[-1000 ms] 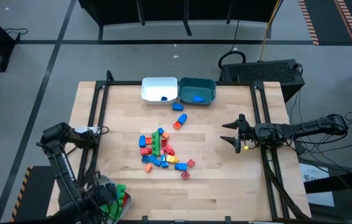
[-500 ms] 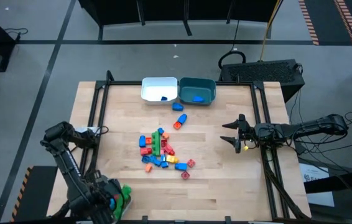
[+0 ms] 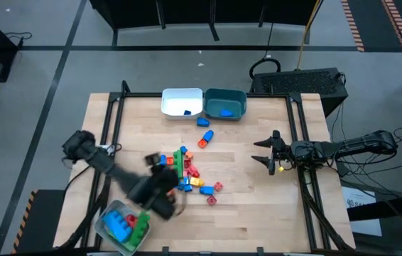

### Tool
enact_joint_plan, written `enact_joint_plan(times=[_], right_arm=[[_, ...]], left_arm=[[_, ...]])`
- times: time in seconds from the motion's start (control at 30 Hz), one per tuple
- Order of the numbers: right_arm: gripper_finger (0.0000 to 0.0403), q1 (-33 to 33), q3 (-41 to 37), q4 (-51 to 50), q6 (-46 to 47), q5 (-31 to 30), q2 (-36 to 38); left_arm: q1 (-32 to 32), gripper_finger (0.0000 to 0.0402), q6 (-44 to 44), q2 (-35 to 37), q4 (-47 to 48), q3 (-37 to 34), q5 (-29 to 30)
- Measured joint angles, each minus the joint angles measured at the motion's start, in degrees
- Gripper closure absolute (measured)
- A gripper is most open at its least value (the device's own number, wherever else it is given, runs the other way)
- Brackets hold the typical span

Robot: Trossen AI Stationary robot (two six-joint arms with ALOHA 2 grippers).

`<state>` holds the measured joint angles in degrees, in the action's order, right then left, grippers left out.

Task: Sort blocks by size
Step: Put the blue 1 stud game piece into the blue bin

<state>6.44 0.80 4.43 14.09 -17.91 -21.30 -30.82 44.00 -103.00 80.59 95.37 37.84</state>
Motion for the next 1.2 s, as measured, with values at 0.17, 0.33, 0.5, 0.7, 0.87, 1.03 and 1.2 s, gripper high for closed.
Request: enact_joint_plan(times=[0.17, 0.33, 0.5, 0.7, 0.87, 1.03, 1.2], right_arm=[[0.0124, 0.0, 0.0, 0.0, -0.2, 0.0, 0.0], [0.0124, 0.0, 0.1, -0.7, 0.0, 0.1, 0.0], [0.0124, 0.0, 0.1, -0.8, -0.3, 0.1, 0.0], [0.0124, 0.0, 0.1, -0.9, -0.4, 0.0, 0.0], [0.0124, 0.0, 0.1, -0.9, -0.4, 0.0, 0.0], [0.0124, 0.0, 0.1, -0.9, -0.4, 0.0, 0.0], [0.0124, 0.0, 0.1, -0.9, -0.3, 0.0, 0.0]], left_arm=[[9.1, 0.0268, -32.7, -1.2, -23.8, -1.6, -15.0], [15.7, 0.0268, -42.6, -3.8, -29.4, -2.9, -21.6], [19.3, 0.0268, -42.9, -7.5, -26.1, -4.5, -24.4], [19.4, 0.0268, -44.2, -11.2, -33.0, -6.3, -32.1], [17.4, 0.0268, -44.5, -11.6, -37.1, -6.2, -33.6], [15.7, 0.0268, -44.9, -12.7, -41.3, -6.2, -35.0], [15.4, 0.0268, -46.4, -15.3, -43.8, -6.2, -36.6]])
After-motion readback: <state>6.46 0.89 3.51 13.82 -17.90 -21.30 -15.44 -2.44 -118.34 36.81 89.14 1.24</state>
